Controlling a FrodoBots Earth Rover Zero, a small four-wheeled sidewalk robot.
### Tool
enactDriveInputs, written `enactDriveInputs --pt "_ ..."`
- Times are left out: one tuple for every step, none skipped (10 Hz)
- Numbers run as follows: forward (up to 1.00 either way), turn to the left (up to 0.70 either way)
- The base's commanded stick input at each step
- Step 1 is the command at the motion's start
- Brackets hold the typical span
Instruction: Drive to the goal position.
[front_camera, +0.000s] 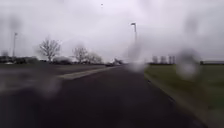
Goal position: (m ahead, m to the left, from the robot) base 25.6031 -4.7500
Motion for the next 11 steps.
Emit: enactDriveInputs --pt "1.0 0.0" --pt "1.0 0.0" --pt "1.0 0.0" --pt "1.0 0.0" --pt "1.0 0.0" --pt "1.0 0.0" --pt "1.0 0.0" --pt "1.0 0.0" --pt "1.0 0.0" --pt "1.0 0.0" --pt "1.0 0.0"
